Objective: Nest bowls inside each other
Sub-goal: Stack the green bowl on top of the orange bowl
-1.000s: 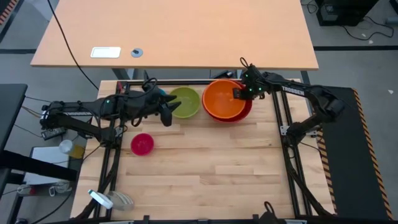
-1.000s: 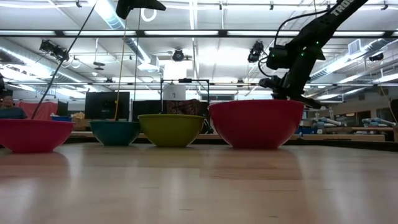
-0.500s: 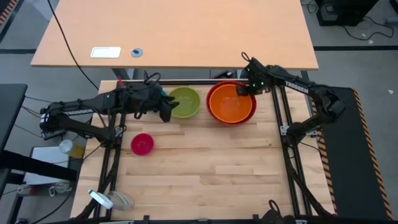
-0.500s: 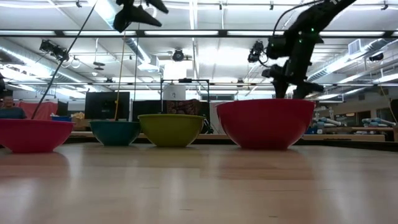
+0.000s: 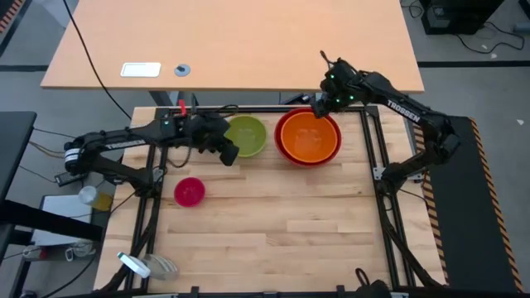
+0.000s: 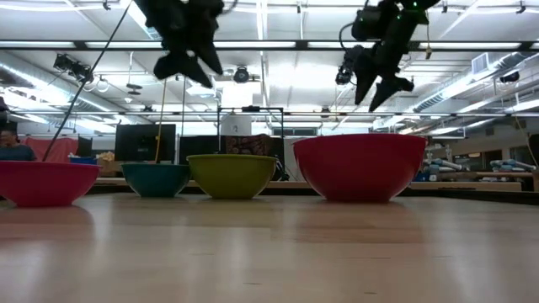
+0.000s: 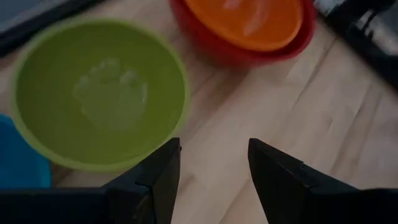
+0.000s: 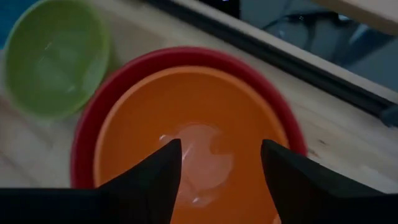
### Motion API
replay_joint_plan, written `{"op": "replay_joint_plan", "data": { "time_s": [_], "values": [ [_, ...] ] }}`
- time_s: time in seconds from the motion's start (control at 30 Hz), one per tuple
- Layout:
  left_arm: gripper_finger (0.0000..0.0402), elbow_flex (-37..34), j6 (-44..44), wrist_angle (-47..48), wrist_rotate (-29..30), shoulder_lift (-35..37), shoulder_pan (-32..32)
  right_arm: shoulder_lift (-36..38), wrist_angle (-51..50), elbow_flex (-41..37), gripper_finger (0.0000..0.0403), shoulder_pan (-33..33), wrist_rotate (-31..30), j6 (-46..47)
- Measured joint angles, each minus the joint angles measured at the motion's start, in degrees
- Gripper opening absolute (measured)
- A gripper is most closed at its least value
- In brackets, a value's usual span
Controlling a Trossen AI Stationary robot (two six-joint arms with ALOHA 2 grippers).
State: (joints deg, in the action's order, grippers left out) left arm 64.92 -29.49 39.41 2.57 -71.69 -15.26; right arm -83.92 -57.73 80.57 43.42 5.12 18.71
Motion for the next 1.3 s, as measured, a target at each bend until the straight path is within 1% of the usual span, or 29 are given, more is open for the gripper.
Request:
{"op": "replay_joint_plan", "data": {
  "time_s": [0.13,0.2,0.33,0.5,0.77,0.93,1.03,1.2,1.3],
  "values": [
    [0.0192,-0.02,4.64,0.86,-3.27,-3.66,-1.54,0.68,-0.23,0.4,0.0225,-4.41,0.44,-2.35],
    [0.0192,-0.02,7.09,1.34,-3.49,-5.28,-1.69,1.2,-0.2,0.4,0.0225,-6.52,0.48,-2.41],
    [0.0192,-0.02,7.62,1.77,-3.56,-8.9,-2.77,2.58,-0.14,0.4,0.0225,-10.73,0.02,-1.24],
    [0.0191,-0.02,7.47,1.82,-3.32,-13.71,-4.75,3.57,0.4,0.4,0.0224,-16.71,-1.63,1.06],
    [0.0191,-0.02,6.96,1.49,0.34,-20.09,-8.42,3.78,3.52,0.4,0.0224,-25.13,-7.37,2.75],
    [0.0191,-0.02,11.78,1.8,-0.09,-21.88,-8.23,3.78,6.09,0.4,0.0224,-28.42,-8.56,4.28],
    [0.0191,-0.06,14.28,3.86,-2.04,-22.17,-7.27,3.78,6.28,0.38,0.0224,-29.66,-9.0,4.33],
    [0.0191,-0.06,16.71,5.41,-2.52,-21.98,-4.86,3.78,6.23,0.38,0.0224,-30.61,-10.01,5.13],
    [0.0191,-0.06,17.99,6.47,-4.25,-21.93,-3.19,3.78,6.19,0.38,0.0224,-30.71,-10.01,5.13]
  ]
}}
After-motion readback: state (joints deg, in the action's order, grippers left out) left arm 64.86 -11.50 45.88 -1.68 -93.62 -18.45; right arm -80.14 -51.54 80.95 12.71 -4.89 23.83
